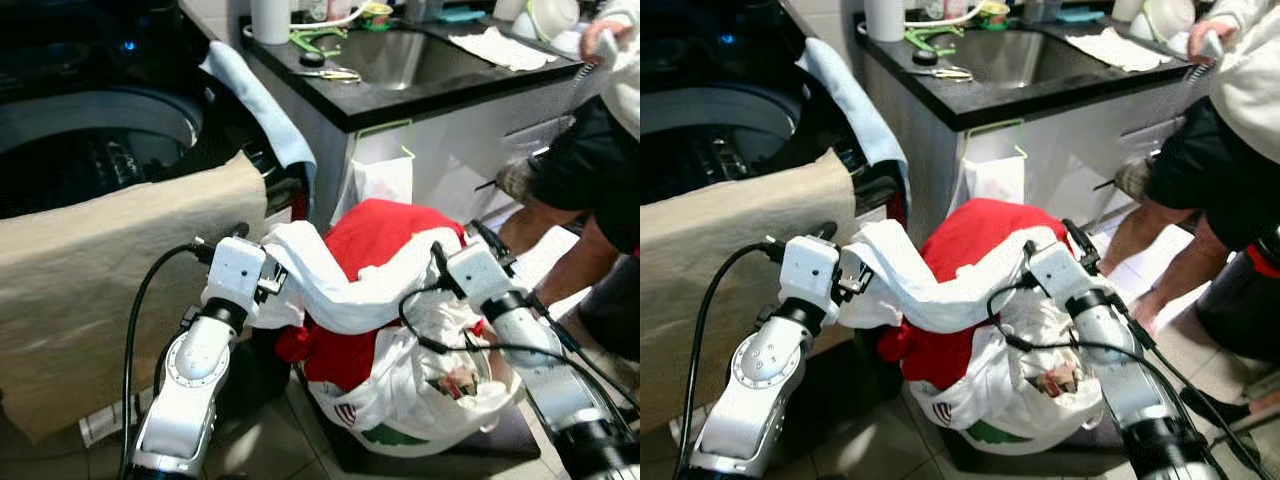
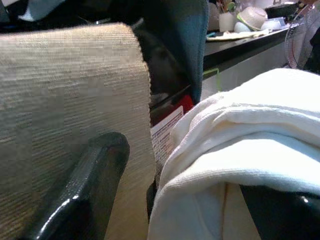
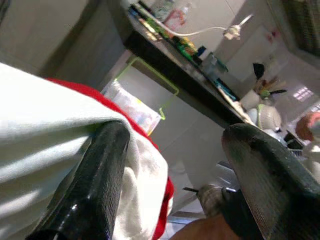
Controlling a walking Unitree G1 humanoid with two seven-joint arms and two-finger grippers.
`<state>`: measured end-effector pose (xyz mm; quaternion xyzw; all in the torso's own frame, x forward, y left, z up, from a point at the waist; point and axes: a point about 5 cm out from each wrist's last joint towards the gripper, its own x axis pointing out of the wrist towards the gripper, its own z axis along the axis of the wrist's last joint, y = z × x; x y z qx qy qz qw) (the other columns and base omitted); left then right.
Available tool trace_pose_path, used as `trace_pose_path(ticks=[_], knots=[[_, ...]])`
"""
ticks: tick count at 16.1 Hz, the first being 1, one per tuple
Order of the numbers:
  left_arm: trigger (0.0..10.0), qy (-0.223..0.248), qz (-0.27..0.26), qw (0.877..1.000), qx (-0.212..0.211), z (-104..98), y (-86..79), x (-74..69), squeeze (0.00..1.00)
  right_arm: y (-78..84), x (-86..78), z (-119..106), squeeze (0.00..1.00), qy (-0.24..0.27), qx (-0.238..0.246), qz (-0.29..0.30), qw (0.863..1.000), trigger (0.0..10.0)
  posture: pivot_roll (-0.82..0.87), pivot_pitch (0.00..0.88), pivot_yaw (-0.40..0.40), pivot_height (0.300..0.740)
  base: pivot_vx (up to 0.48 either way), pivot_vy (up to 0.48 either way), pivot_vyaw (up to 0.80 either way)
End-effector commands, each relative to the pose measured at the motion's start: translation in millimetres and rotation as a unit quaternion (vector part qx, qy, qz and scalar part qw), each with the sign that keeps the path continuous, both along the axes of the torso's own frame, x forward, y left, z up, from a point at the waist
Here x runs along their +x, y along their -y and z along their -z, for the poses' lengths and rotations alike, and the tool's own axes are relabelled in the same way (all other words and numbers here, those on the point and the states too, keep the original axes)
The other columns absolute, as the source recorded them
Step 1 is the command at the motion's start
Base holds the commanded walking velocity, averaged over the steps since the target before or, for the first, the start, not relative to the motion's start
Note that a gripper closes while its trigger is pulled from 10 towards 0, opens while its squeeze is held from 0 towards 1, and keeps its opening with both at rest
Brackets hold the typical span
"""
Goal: Clothes washing
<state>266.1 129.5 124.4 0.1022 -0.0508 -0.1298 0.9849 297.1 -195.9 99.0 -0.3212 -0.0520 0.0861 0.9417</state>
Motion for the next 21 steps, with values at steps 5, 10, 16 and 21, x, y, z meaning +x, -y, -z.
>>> trace_pose_path(ticks=[5,10,16,21], knots=[[10.0,0.054,0.017,0.998,-0.008,-47,-3.6,10.2,0.00,15.4,3.4,14,0.00,-0.013,0.008,0.033,0.999,10.0,0.12,0.000,-0.071,0.740,0.000,0.000,0.00],[10.0,0.040,-0.003,0.999,0.013,-45,-20.4,15.7,0.00,11.3,14.9,7,0.00,0.005,0.010,0.029,1.000,10.0,0.14,0.000,-0.078,0.740,0.000,0.000,0.00],[10.0,0.032,0.002,0.999,0.009,-44,-17.8,15.4,0.00,-10.9,49.0,-96,0.00,0.159,0.078,-0.044,0.983,10.0,0.13,0.000,-0.081,0.740,0.000,0.000,0.00],[10.0,-0.002,0.013,1.000,0.005,-23,-5.0,9.8,0.00,-25.5,55.2,-136,0.00,0.176,0.127,-0.099,0.971,10.0,0.13,0.000,-0.096,0.740,0.000,0.000,0.00]])
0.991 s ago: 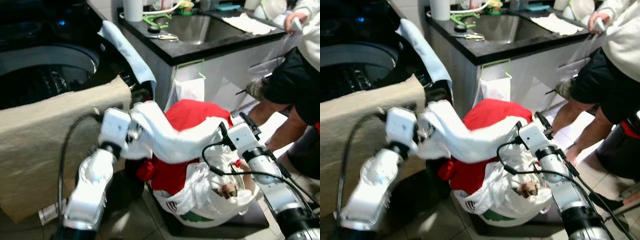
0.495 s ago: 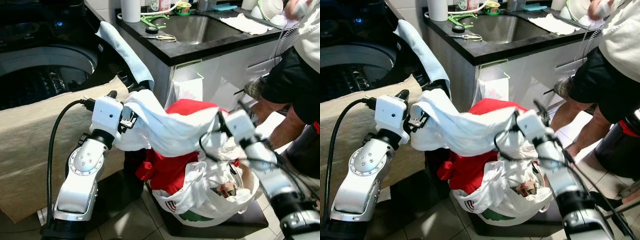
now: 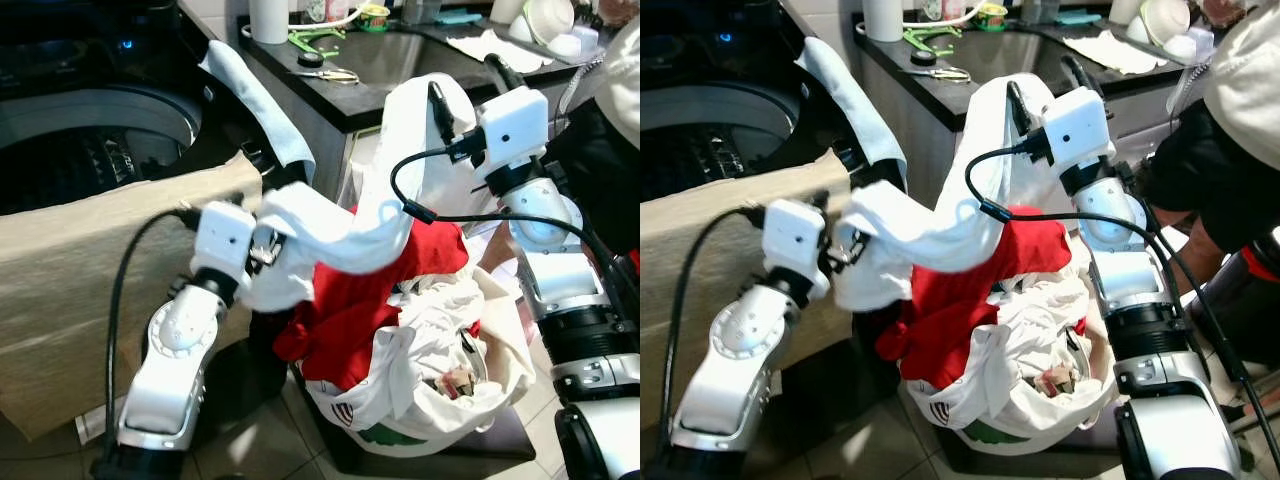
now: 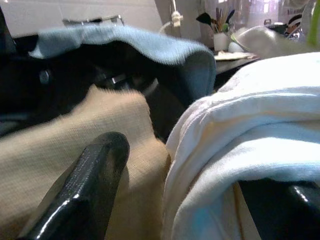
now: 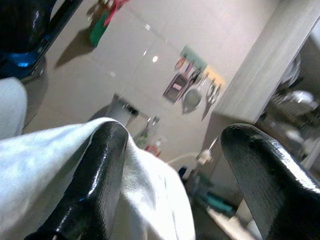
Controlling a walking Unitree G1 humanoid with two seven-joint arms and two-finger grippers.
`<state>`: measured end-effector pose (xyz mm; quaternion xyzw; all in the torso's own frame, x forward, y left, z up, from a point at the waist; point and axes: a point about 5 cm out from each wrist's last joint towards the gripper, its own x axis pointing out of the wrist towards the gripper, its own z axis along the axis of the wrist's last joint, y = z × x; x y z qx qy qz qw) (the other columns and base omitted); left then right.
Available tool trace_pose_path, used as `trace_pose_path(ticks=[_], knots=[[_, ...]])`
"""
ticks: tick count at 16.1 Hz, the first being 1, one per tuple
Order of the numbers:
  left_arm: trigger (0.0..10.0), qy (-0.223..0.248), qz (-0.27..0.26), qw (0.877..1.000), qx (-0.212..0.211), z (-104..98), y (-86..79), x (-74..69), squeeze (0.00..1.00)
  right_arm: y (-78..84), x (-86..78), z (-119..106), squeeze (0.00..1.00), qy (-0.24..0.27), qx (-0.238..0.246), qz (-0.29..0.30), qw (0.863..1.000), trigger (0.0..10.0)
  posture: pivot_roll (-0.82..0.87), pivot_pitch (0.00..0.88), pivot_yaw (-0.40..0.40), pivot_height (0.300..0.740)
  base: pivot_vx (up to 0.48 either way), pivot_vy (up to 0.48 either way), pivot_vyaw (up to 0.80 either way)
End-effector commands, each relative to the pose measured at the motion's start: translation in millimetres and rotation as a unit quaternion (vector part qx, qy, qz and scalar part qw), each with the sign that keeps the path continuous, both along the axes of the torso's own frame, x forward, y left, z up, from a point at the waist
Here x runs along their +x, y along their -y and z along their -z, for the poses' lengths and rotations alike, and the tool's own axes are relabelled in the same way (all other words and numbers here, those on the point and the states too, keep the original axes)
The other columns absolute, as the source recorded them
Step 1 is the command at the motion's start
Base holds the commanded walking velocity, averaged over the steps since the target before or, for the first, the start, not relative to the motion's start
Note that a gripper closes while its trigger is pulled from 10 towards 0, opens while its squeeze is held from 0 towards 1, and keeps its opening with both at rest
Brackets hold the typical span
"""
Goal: Clothes washing
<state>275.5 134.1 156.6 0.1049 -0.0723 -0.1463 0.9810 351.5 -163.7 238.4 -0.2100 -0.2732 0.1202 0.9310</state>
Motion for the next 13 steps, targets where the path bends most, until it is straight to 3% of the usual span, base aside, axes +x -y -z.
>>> trace_pose_path(ticks=[1,2,4,5,6,10,11,12,13], knots=[[10.0,-0.024,-0.006,1.000,0.004,11,0.6,-0.2,0.00,8.5,1.3,19,0.00,-0.060,0.038,0.006,0.997,10.0,0.13,0.000,-0.101,0.740,0.000,0.000,0.00],[10.0,-0.027,-0.008,1.000,-0.002,11,0.8,-1.3,0.00,10.1,-1.8,55,0.00,-0.182,0.116,-0.013,0.976,10.0,0.13,0.000,-0.108,0.740,0.000,0.000,0.00],[10.0,-0.025,-0.011,1.000,-0.003,10,-0.9,-2.6,0.00,3.2,-27.6,89,0.00,-0.282,0.117,-0.086,0.948,10.0,0.13,0.000,-0.107,0.740,0.000,0.000,0.00],[10.0,-0.024,-0.013,1.000,-0.002,10,-2.7,-3.1,0.00,7.2,-44.0,102,0.00,-0.307,0.112,-0.091,0.940,10.0,0.12,0.000,-0.103,0.740,0.000,0.000,0.00],[10.0,-0.024,-0.014,1.000,-0.001,11,-3.6,-3.4,0.00,12.8,-54.3,111,1.00,-0.320,0.106,-0.083,0.938,10.0,0.12,0.000,-0.100,0.740,0.000,0.000,0.00],[10.0,-0.023,-0.004,1.000,0.001,10,-0.1,-0.1,0.00,8.8,-61.4,104,1.00,-0.305,0.066,-0.103,0.944,10.0,0.10,0.000,-0.077,0.740,0.000,0.000,0.00],[10.0,-0.020,-0.018,1.000,0.012,7,-3.1,4.7,0.00,5.8,-63.6,102,1.00,-0.301,0.035,-0.102,0.947,10.0,0.09,0.000,-0.075,0.740,0.000,0.000,0.00],[10.0,-0.014,-0.030,0.999,0.012,4,-6.4,7.8,0.00,5.2,-63.6,103,0.00,-0.302,0.031,-0.100,0.947,10.0,0.09,0.000,-0.075,0.740,0.000,0.000,0.00],[10.0,-0.011,-0.038,0.999,0.010,1,-8.6,9.9,0.00,4.9,-63.4,103,0.00,-0.304,0.030,-0.098,0.947,10.0,0.09,0.000,-0.076,0.740,0.000,0.000,0.00]])
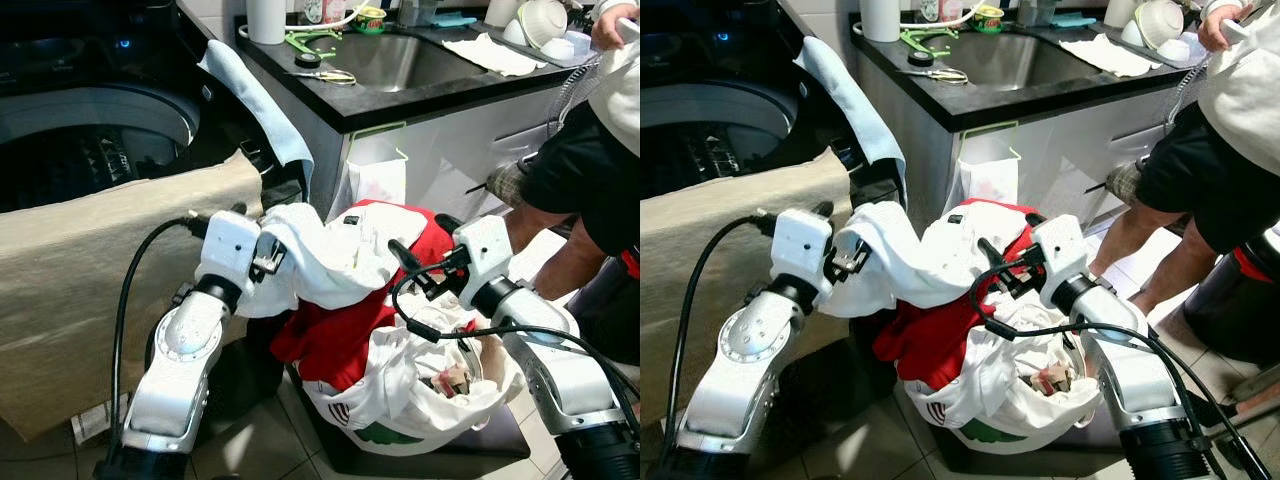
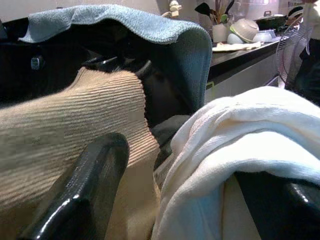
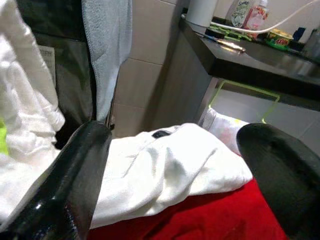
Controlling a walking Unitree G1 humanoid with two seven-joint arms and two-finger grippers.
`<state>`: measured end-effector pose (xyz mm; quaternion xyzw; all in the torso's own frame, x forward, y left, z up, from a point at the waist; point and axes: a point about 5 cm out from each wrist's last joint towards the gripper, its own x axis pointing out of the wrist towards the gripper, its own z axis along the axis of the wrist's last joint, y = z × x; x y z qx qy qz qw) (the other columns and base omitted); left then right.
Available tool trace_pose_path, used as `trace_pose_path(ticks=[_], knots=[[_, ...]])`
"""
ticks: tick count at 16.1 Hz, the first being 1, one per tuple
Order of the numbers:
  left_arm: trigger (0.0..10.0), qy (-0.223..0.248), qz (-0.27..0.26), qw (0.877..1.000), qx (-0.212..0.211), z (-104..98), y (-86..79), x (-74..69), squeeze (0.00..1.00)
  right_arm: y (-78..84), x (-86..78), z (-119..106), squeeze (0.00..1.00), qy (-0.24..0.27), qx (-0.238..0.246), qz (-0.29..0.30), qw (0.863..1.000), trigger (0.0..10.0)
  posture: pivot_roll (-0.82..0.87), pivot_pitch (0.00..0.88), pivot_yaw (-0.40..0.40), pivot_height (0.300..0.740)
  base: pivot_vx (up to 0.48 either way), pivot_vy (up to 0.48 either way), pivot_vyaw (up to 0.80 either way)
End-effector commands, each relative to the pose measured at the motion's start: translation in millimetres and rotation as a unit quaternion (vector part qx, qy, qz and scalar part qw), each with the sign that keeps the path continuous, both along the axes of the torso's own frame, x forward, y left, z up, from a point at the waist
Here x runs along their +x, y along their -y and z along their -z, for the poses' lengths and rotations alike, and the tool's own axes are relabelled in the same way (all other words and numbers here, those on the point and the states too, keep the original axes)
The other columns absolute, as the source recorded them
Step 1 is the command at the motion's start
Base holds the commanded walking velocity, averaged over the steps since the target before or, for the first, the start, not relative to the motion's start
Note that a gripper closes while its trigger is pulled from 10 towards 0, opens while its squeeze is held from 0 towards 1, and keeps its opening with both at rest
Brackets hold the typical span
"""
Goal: Clothes washing
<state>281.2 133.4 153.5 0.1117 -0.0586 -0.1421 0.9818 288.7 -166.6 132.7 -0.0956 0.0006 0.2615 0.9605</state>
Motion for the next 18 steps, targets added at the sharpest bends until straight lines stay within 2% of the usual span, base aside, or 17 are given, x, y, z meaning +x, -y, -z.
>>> trace_pose_path(ticks=[1,3,4,5,6,7,9,10,11,12,13,14,15,16,18], knots=[[10.0,0.018,-0.049,0.999,-0.003,-13,-16.1,10.3,0.00,0.4,0.3,-2,0.00,0.001,-0.010,0.002,1.000,10.0,0.10,0.000,-0.080,0.740,0.000,0.000,0.00],[10.0,0.018,-0.046,0.999,-0.002,-12,-15.6,9.4,0.00,-1.7,1.6,-1,0.00,-0.004,-0.005,0.001,1.000,10.0,0.10,0.000,-0.081,0.740,0.000,0.000,0.00],[10.0,0.016,-0.044,0.999,-0.001,-10,-14.8,8.0,0.00,-1.4,2.5,-1,0.00,0.007,-0.021,0.002,1.000,10.0,0.10,0.000,-0.081,0.740,0.000,0.000,0.00],[10.0,0.008,-0.039,0.999,-0.002,-5,-11.2,4.3,0.00,-0.2,6.5,-6,0.00,0.066,-0.100,0.008,0.993,10.0,0.10,0.000,-0.082,0.740,0.000,0.000,0.00],[10.0,0.007,-0.037,0.999,-0.003,-4,-9.7,3.8,0.00,-0.4,7.9,-8,0.00,0.095,-0.139,0.006,0.986,10.0,0.10,0.000,-0.083,0.740,0.000,0.000,0.00],[10.0,0.006,-0.036,0.999,-0.003,-4,-9.0,3.7,0.00,-0.6,8.1,-8,0.00,0.106,-0.156,0.003,0.982,10.0,0.10,0.000,-0.083,0.740,0.000,0.000,0.00],[10.0,0.005,-0.030,1.000,-0.004,-4,-6.4,3.4,0.00,-1.7,10.4,-16,0.00,0.197,-0.271,-0.012,0.942,10.0,0.10,0.000,-0.082,0.740,0.000,0.000,0.00],[10.0,0.005,-0.029,1.000,-0.004,-4,-6.2,3.8,0.00,-1.5,12.9,-19,0.00,0.215,-0.288,-0.011,0.933,10.0,0.10,0.000,-0.082,0.740,0.000,0.000,0.00],[10.0,0.005,-0.029,1.000,-0.004,-3,-5.8,4.1,0.00,-0.8,15.1,-21,0.00,0.212,-0.278,-0.002,0.937,10.0,0.10,0.000,-0.083,0.740,0.000,0.000,0.00],[10.0,0.003,-0.029,1.000,-0.004,-2,-5.7,4.2,0.00,1.1,18.4,-17,0.00,0.187,-0.239,0.015,0.953,10.0,0.11,0.000,-0.082,0.740,0.000,0.000,0.00],[10.0,0.001,-0.031,1.000,-0.005,0,-6.3,4.0,0.00,4.2,22.9,-11,0.00,0.129,-0.151,0.051,0.979,10.0,0.11,0.000,-0.082,0.740,0.000,0.000,0.00],[10.0,-0.001,-0.033,0.999,-0.005,2,-7.0,3.9,0.00,6.8,26.0,-4,0.00,0.065,-0.067,0.083,0.992,10.0,0.11,0.000,-0.082,0.740,0.000,0.000,0.00],[10.0,-0.003,-0.037,0.999,-0.006,5,-8.4,3.2,0.00,6.1,26.2,12,0.00,-0.045,0.063,0.094,0.993,10.0,0.11,0.000,-0.083,0.740,0.000,0.000,0.00],[10.0,-0.003,-0.044,0.999,-0.008,8,-11.2,2.3,0.00,1.1,17.2,25,0.00,-0.098,0.104,0.055,0.988,10.0,0.11,0.000,-0.085,0.740,0.000,0.000,0.00],[10.0,-0.003,-0.054,0.998,-0.011,10,-15.3,1.3,0.00,-0.1,7.5,32,0.00,-0.117,0.113,0.026,0.986,10.0,0.11,0.000,-0.086,0.740,0.000,0.000,0.00]])
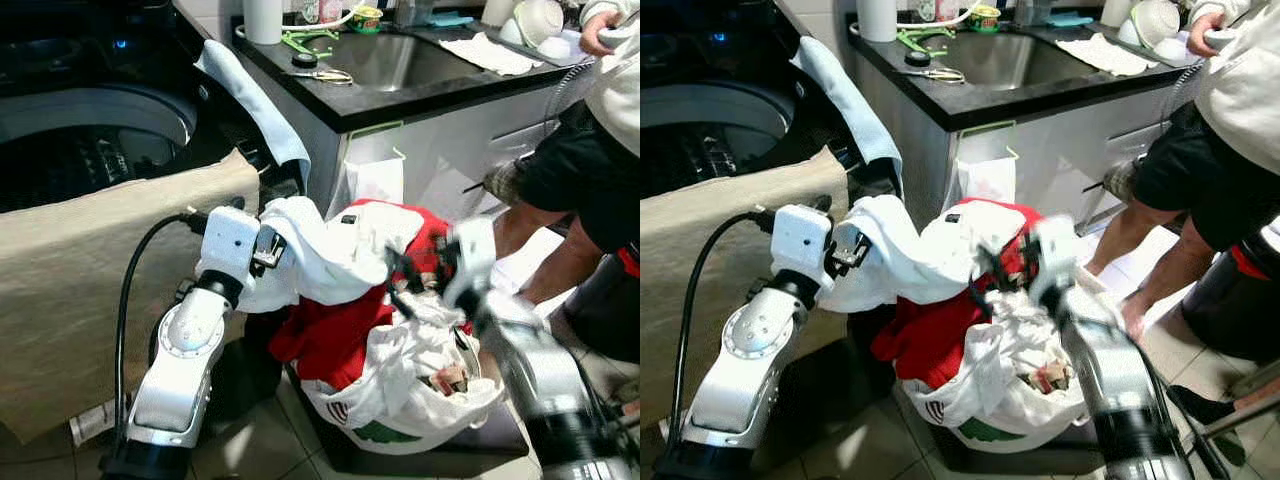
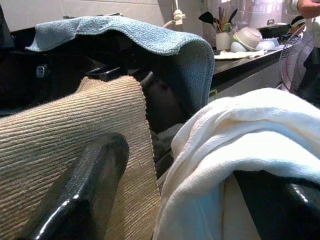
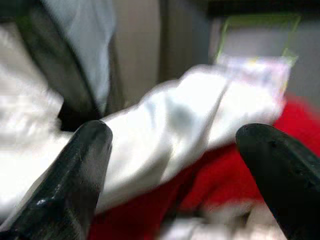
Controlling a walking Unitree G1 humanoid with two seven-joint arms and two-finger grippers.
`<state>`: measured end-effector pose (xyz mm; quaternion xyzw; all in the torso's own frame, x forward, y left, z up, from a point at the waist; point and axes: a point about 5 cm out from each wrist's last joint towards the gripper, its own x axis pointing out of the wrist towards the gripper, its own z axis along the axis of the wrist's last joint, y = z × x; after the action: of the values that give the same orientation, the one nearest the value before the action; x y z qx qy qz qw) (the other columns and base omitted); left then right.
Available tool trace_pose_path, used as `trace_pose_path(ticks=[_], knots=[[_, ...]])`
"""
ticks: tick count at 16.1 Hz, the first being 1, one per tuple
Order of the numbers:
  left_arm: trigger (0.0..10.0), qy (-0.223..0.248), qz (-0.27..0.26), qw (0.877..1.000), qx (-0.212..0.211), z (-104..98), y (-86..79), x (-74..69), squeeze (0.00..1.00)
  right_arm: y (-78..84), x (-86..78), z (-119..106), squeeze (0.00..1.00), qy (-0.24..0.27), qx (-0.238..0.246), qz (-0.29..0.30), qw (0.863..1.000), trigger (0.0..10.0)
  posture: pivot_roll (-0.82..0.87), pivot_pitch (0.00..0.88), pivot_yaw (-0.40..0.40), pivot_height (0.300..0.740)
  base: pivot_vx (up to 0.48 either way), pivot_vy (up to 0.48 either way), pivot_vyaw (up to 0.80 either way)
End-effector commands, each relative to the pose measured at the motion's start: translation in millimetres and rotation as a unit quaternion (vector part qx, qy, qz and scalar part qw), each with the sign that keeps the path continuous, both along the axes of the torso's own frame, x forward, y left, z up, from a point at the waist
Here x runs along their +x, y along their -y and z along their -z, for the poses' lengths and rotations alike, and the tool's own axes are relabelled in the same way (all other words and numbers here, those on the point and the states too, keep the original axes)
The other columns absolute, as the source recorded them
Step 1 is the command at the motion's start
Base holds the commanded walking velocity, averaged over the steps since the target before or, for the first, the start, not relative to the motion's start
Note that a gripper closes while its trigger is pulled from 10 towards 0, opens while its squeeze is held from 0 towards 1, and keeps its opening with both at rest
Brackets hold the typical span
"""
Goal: Clothes washing
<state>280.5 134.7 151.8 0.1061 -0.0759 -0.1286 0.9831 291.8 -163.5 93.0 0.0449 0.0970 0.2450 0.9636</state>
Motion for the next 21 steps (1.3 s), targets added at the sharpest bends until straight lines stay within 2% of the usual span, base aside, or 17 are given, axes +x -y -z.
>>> trace_pose_path(ticks=[1,3,5,6,7,8,10,11,15,16,18,21], knots=[[10.0,-0.018,-0.062,0.998,-0.007,9,-22.6,2.2,0.00,3.6,-5.8,-9,0.00,0.005,0.021,-0.021,1.000,10.0,0.11,0.000,-0.084,0.740,0.000,0.000,0.00],[10.0,-0.003,-0.093,0.995,-0.034,3,-38.0,7.2,0.00,4.4,-13.1,-15,0.00,-0.019,0.085,-0.031,0.996,10.0,0.10,0.000,-0.078,0.740,0.000,0.000,0.00],[10.0,0.005,-0.121,0.989,-0.083,1,-49.1,11.4,0.00,4.0,-13.4,-17,0.00,-0.039,0.120,-0.029,0.992,10.0,0.09,0.000,-0.075,0.740,0.000,0.000,0.00],[10.0,0.006,-0.144,0.980,-0.134,1,-55.5,13.0,0.00,3.3,-14.0,-17,0.00,-0.048,0.139,-0.028,0.989,10.0,0.09,0.000,-0.074,0.740,0.000,0.000,0.00],[10.0,-0.026,-0.182,0.959,-0.213,10,-63.4,14.2,0.00,2.8,-14.7,-16,0.00,-0.051,0.138,-0.030,0.989,10.0,0.09,0.000,-0.074,0.740,0.000,0.000,0.00],[10.0,-0.040,-0.192,0.954,-0.226,15,-64.0,13.7,0.00,2.4,-15.3,-16,0.00,-0.053,0.136,-0.031,0.989,10.0,0.09,0.000,-0.074,0.740,0.000,0.000,0.00],[10.0,-0.052,-0.168,0.974,-0.145,25,-52.5,9.7,0.00,2.4,-17.5,-15,0.00,-0.064,0.126,-0.037,0.989,10.0,0.09,0.000,-0.080,0.740,0.000,0.000,0.00],[10.0,-0.050,-0.155,0.979,-0.121,25,-48.8,8.9,0.00,2.3,-17.5,-14,0.00,-0.069,0.119,-0.039,0.990,10.0,0.09,0.000,-0.083,0.740,0.000,0.000,0.00],[10.0,-0.040,-0.150,0.982,-0.105,22,-48.0,9.0,0.00,1.5,-18.3,-12,0.00,-0.076,0.116,-0.039,0.990,10.0,0.10,0.000,-0.085,0.740,0.000,0.000,0.00],[10.0,-0.035,-0.146,0.985,-0.086,21,-46.1,8.9,0.00,1.4,-19.1,-11,0.00,-0.078,0.114,-0.040,0.990,10.0,0.10,0.000,-0.083,0.740,0.000,0.000,0.00],[10.0,0.007,-0.096,0.995,-0.021,12,-26.0,7.0,0.00,1.9,-19.9,-9,0.00,-0.080,0.105,-0.039,0.991,10.0,0.09,0.000,-0.076,0.740,0.000,0.000,0.00],[10.0,0.011,-0.080,0.997,-0.019,9,-16.1,5.9,0.00,2.5,-21.3,-6,0.00,-0.081,0.100,-0.038,0.991,10.0,0.09,0.000,-0.070,0.740,0.000,0.000,0.00]])
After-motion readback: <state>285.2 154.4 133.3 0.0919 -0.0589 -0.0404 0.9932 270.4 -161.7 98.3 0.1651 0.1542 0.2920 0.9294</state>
